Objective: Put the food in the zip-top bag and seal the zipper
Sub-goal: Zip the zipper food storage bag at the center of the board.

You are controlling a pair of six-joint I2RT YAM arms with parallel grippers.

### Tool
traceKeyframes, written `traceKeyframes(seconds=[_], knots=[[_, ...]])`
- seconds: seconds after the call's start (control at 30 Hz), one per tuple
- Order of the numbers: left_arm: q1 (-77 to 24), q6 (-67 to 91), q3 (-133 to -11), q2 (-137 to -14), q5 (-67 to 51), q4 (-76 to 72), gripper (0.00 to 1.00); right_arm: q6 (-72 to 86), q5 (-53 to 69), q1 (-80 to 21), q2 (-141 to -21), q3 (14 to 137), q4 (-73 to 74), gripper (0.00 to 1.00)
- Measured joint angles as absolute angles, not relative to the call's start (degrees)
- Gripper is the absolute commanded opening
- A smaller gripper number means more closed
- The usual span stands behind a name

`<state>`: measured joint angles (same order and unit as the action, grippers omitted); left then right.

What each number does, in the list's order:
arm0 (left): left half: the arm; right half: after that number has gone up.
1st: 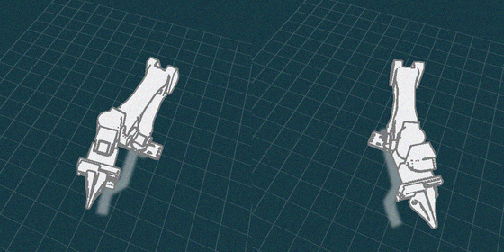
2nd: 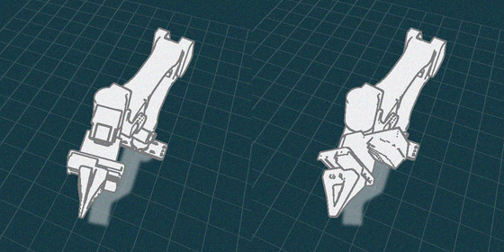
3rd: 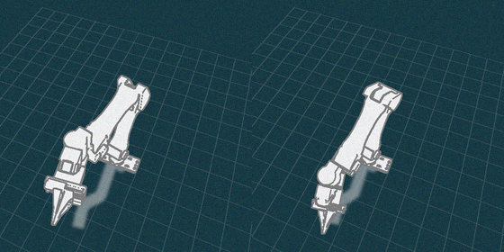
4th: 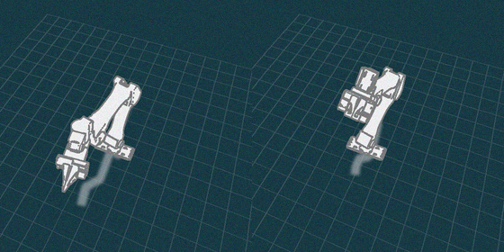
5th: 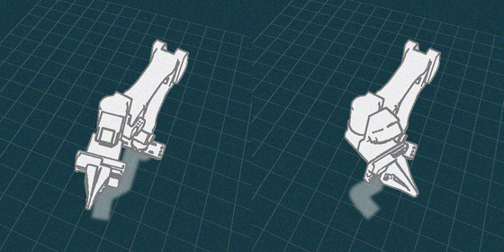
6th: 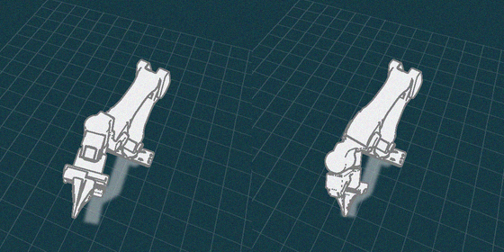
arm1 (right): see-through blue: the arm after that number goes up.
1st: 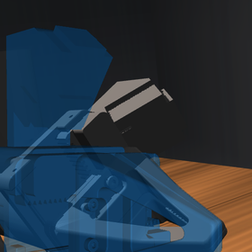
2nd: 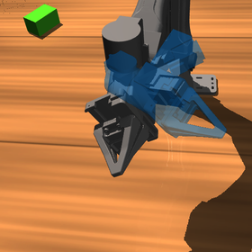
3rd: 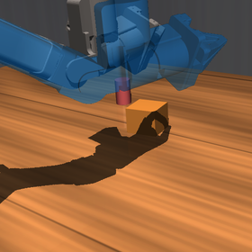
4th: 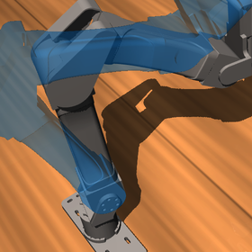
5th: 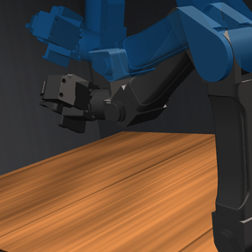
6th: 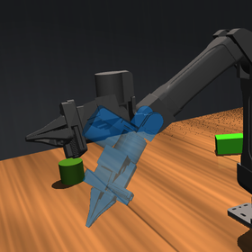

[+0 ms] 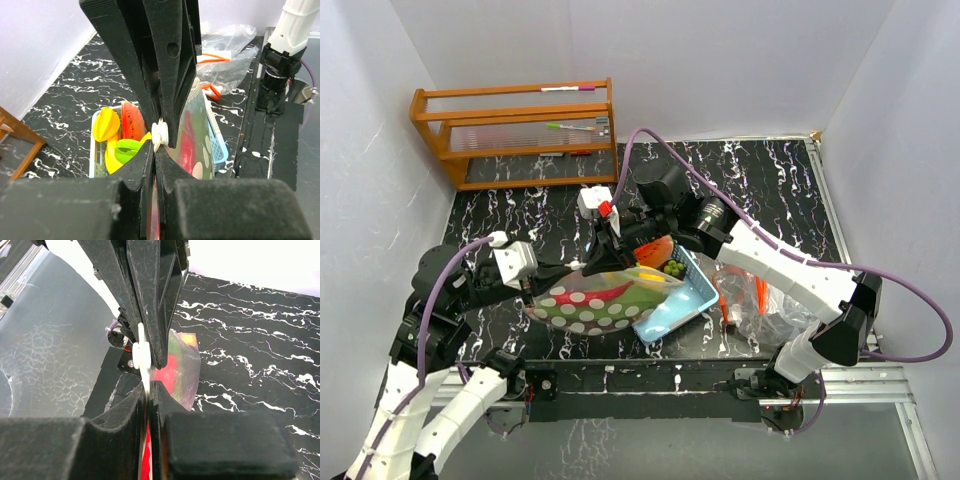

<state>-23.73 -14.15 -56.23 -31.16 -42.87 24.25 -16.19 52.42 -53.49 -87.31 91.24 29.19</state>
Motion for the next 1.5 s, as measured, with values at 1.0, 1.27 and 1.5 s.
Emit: traceKeyframes(seconds=[1.0,1.27,1.5], knots=[[-23.70,-15.38,-57.08,-35.09,-42.74,30.52,0.00,-9.72,41.95,-53.49,-87.05,90.04,28.88,0.50],[-23.70,-15.35,-57.06,-34.68,-42.37,30.13,0.00,-7.73,42.94,-53.49,-86.52,88.27,25.34,0.50],[-23.73,-15.35,-56.99,-34.41,-42.41,30.11,0.00,-7.57,44.86,-53.49,-85.19,88.27,23.64,0.53]])
